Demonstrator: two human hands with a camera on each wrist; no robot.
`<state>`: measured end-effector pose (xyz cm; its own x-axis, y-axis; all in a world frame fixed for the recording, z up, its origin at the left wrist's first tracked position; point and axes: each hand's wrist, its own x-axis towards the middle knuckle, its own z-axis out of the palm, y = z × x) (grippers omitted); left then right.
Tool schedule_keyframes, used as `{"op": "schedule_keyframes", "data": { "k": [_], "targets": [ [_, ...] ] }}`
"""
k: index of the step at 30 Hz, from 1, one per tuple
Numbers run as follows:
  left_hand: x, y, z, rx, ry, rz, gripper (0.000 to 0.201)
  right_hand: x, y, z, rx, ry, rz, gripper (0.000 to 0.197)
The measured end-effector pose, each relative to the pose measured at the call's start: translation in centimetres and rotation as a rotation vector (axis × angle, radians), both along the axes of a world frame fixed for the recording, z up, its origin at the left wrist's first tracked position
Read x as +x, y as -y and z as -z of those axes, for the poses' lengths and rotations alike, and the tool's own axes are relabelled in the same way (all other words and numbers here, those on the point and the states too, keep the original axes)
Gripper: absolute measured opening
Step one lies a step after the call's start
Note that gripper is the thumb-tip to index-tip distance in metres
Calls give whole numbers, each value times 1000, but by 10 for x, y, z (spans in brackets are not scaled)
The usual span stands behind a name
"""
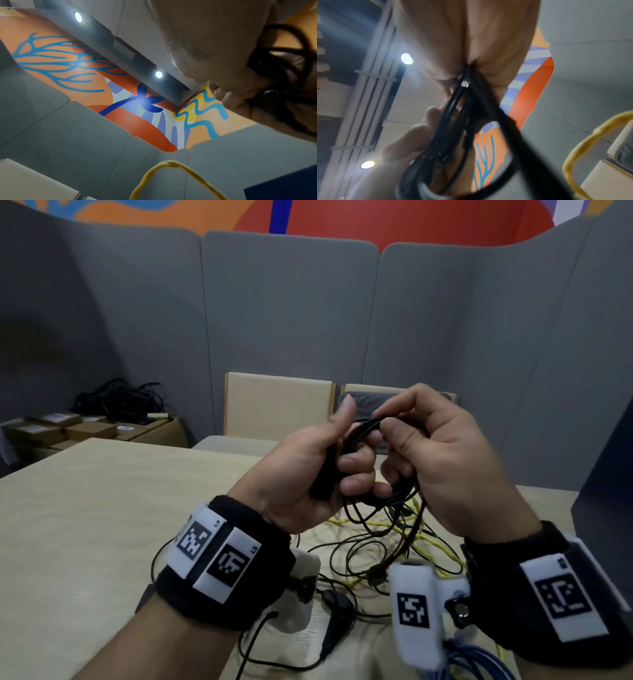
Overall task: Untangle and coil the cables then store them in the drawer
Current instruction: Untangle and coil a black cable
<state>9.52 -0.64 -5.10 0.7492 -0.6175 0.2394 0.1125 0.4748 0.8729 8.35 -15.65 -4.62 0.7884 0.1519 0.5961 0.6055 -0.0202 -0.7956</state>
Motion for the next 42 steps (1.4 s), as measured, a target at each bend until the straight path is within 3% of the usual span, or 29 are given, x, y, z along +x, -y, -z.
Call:
{"op": "schedule_keyframes", "data": {
  "k": [6,10,16,19,24,28,34,38,42],
  "targets": [
    [5,-10,0,8,-77,107,36,-1,3,-1,60,-65,-151,17],
    [5,-9,9,-7,-5,191,18,0,8,-4,118,-158,-120,20],
    [3,-8,13,-60,97,247,23,-3,14,-6,134,-121,-147,21],
    [1,-4,7,-153,82,189,20,-4,9,-5,189,-134,-216,8],
    [1,4,0,-328,-63,16,15,-1,4,-2,252,-240,-274,32],
    [0,10,0,-399,-133,-68,18,6,1,0,269,-154,-72,18],
    [4,6,-2,-316,-198,-96,38,11,-1,7,166,-93,-25,16],
    [3,-4,-3,-138,-103,0,32,13,1,9,157,-83,-57,11],
    [0,-8,-5,-228,-40,74,28,10,-2,8,189,-118,-110,10]
  ]
}}
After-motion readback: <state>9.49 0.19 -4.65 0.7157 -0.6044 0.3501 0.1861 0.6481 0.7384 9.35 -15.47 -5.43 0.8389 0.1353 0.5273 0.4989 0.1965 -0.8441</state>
